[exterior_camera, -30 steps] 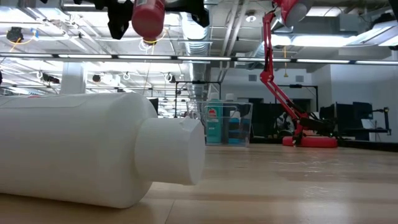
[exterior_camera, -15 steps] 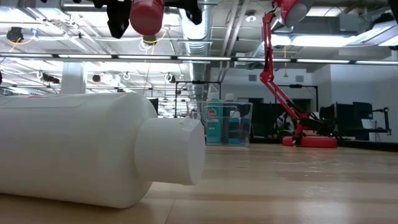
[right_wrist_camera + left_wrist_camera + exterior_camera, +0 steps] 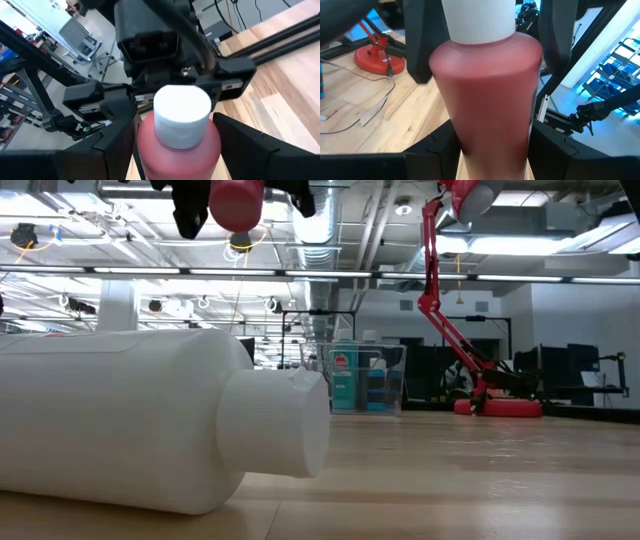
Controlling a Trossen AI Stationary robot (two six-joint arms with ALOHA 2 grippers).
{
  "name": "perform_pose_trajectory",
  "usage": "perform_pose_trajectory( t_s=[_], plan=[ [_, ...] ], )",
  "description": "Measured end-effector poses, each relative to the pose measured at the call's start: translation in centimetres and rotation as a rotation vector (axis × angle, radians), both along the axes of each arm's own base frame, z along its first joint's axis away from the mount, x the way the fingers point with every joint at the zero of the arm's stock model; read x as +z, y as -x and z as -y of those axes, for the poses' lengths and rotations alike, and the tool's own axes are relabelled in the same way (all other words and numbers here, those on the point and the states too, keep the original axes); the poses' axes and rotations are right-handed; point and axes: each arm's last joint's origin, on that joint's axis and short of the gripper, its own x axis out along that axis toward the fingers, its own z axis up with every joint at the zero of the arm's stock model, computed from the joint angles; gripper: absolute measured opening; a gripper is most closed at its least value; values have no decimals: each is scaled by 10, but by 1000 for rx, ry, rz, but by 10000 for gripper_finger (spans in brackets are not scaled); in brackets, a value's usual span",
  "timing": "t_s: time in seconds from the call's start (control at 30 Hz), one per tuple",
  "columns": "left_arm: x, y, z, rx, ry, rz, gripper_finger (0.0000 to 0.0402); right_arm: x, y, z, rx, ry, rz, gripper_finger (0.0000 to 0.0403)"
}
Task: Pick & Place Paint Supplies
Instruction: Put the red paint bottle into the transparent bin
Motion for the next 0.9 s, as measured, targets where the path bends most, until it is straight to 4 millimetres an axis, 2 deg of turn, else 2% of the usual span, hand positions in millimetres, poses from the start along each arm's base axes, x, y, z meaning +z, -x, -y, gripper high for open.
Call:
perform_pose_trajectory(
  t_s=[0.9],
  plan=[
    [-1, 0, 0, 3, 8, -6, 177, -4, 3, 0, 31, -5, -51, 250]
  ],
)
